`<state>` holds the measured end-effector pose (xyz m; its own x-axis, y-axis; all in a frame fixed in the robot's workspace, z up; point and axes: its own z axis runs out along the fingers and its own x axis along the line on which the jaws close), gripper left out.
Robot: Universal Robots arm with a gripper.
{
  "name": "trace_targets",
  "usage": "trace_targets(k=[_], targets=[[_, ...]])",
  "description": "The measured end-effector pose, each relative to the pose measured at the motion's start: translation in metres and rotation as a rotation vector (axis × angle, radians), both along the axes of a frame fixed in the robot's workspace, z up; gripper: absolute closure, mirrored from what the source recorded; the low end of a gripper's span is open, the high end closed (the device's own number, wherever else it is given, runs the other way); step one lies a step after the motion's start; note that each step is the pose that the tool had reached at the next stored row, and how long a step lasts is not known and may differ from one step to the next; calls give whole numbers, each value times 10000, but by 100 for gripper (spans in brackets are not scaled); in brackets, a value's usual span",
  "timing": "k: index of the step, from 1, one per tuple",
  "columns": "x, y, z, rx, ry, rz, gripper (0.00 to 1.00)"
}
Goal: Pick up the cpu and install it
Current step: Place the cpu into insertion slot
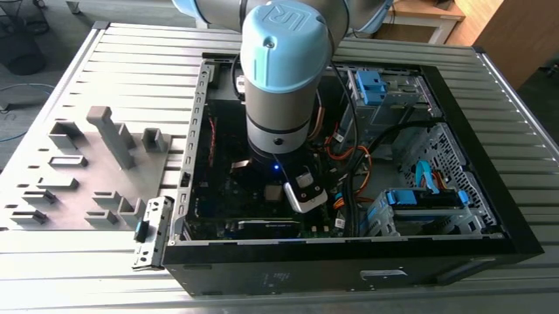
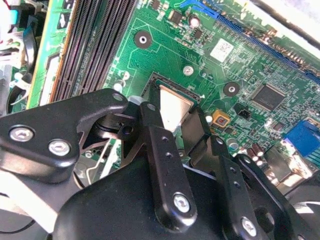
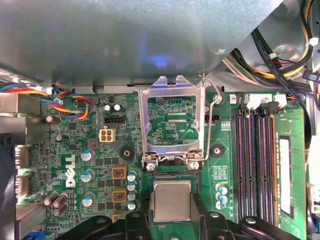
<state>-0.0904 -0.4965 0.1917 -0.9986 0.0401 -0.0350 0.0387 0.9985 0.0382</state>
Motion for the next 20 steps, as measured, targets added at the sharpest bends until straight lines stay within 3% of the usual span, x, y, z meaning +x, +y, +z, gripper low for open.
trace_targets(k=[14,20], targets=[[12,0,-2,0,-1,-48,58],[12,0,-3,0,-1,-50,51]])
